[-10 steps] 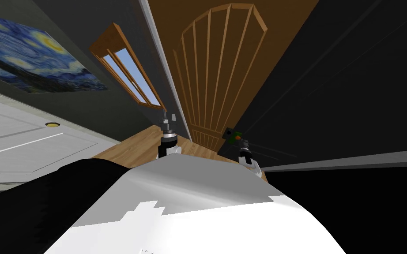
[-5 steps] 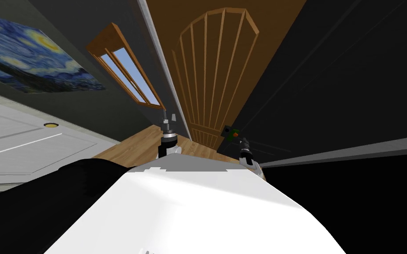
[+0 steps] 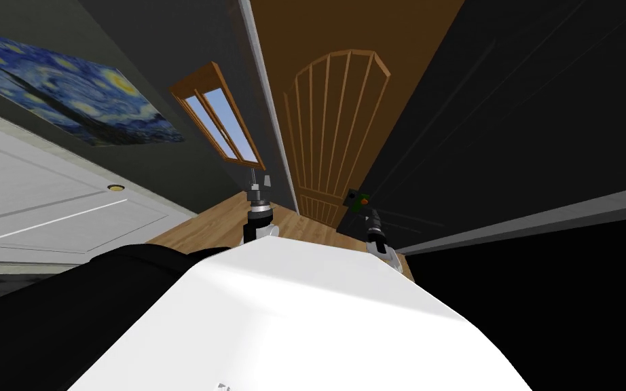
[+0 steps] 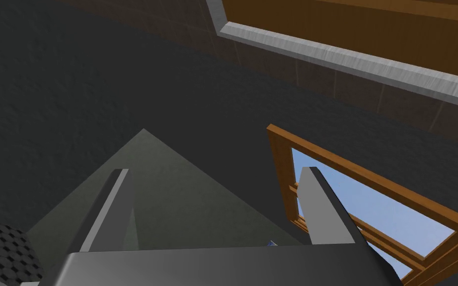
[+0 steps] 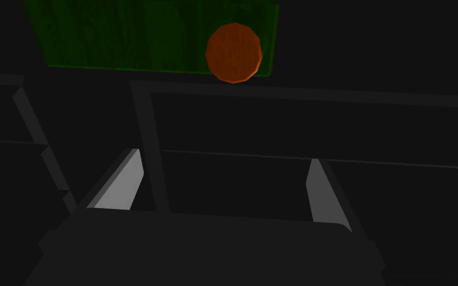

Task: Pull the door open

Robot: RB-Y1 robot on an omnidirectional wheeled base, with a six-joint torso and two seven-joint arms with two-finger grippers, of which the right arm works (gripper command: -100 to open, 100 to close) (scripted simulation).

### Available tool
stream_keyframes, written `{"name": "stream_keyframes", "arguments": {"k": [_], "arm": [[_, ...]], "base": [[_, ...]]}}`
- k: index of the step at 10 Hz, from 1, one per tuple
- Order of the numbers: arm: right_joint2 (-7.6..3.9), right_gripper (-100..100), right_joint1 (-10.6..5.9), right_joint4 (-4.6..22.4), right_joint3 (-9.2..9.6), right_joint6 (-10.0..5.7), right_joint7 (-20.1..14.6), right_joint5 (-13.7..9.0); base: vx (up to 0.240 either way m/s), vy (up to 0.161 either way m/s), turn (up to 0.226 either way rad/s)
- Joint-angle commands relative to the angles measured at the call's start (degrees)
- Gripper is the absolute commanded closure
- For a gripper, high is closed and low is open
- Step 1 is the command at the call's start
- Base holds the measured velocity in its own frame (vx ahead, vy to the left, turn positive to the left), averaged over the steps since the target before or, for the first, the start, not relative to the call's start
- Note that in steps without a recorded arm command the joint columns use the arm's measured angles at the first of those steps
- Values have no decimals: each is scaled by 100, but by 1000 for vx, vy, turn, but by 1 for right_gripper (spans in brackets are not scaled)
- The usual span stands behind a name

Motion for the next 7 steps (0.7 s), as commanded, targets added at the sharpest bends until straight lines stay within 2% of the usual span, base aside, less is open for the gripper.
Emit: {"name": "stream_keyframes", "arguments": {"k": [1, 2, 4, 6, 7], "arm": [[0, -100, 0, 0, 0, 0, 0, 0], [-56, -100, 92, 84, -160, 18, 26, -28], [-115, -100, 160, 195, -348, 36, 74, -62], [-108, -100, 120, 234, -378, 29, 103, -71], [-93, -100, 84, 236, -360, 21, 111, -69]], "base": [[-62, 79, 12], [-37, -52, -182], [10, -136, -169], [157, -123, -4], [188, -21, 68]]}}
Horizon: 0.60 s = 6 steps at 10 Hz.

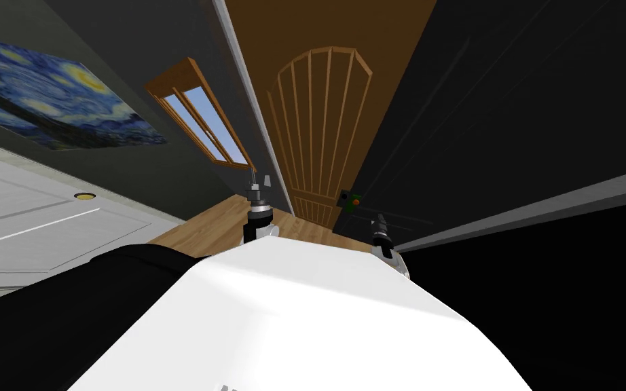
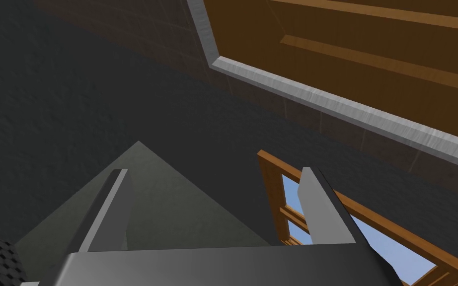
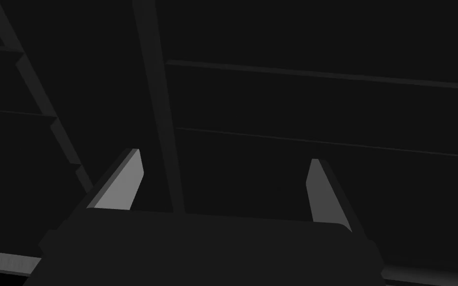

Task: Pull the door open

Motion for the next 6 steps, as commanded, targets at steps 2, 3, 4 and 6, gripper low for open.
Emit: {"name": "stream_keyframes", "arguments": {"k": [2, 3, 4, 6], "arm": [[56, -100, -136, -21, 100, -22, 14, 10], [96, -100, -215, -42, 172, -40, 18, 20], [139, -100, -300, -68, 255, -59, 20, 32], [100, 100, -219, -78, 208, -38, 6, 20]], "base": [[224, 13, 110], [265, 83, 168], [262, 125, 209], [53, 23, 1]]}}
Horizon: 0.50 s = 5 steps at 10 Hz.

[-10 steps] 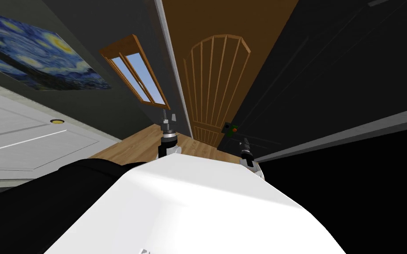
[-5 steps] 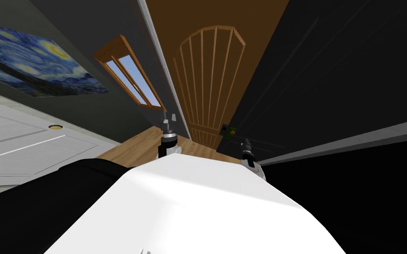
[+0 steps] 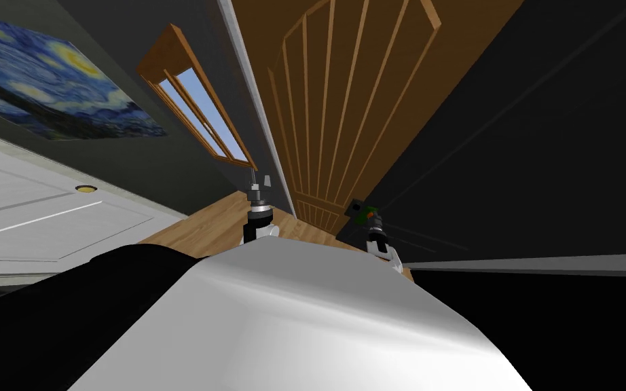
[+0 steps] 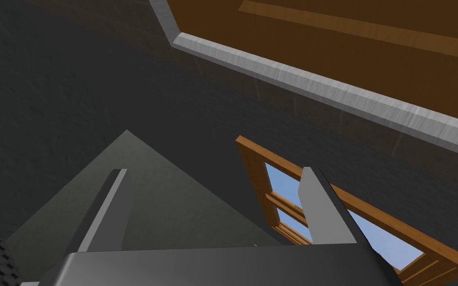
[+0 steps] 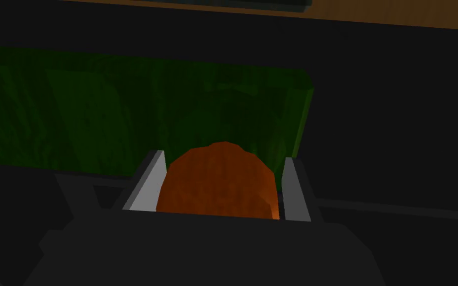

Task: Pull the door open

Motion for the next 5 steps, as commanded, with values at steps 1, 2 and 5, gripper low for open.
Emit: {"name": "stream_keyframes", "arguments": {"k": [1, 2, 5], "arm": [[3, 100, 23, 20, -3, 20, 2, 1], [3, 100, 23, 20, -3, 20, 2, 1], [3, 100, 23, 20, -3, 20, 2, 1]], "base": [[-46, -15, 6], [-38, -13, 30], [-11, -1, 2]]}}
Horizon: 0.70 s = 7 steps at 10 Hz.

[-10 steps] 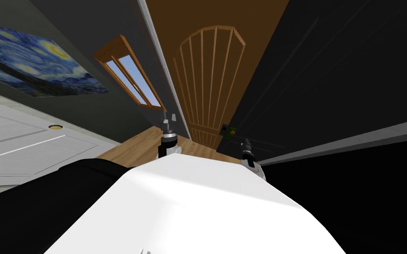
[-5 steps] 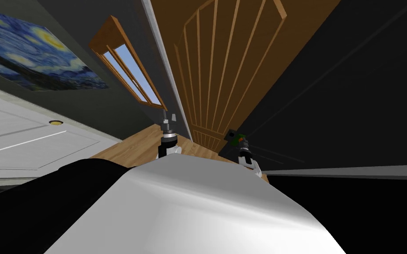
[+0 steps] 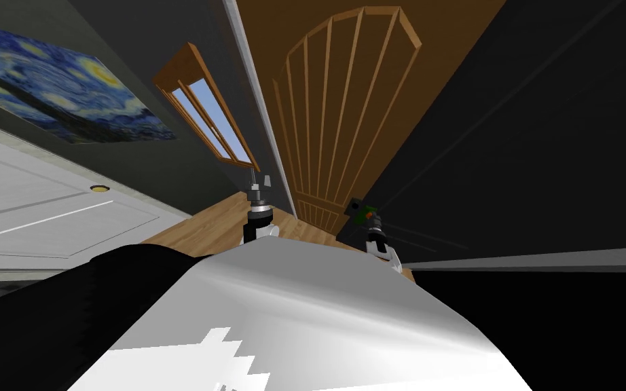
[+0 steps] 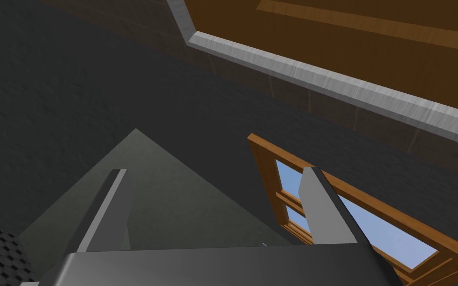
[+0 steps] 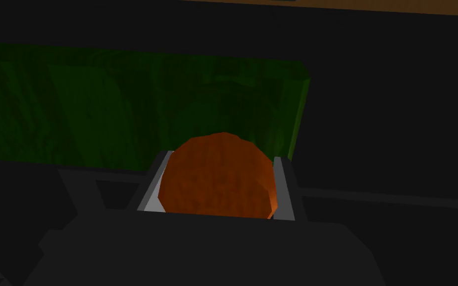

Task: Pull the door open

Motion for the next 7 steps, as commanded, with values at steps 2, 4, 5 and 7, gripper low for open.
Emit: {"name": "stream_keyframes", "arguments": {"k": [2, 4, 5, 7], "arm": [[-74, 100, 118, 31, -83, 18, -24, -15], [-109, -100, 149, -55, -4, 7, -102, -4], [-106, -100, 164, -100, 48, 0, -135, 10], [-98, -100, 196, -198, 162, -15, -205, 41]], "base": [[-129, -65, -80], [-228, -57, -29], [-184, 83, 71], [-206, 128, 48]]}}
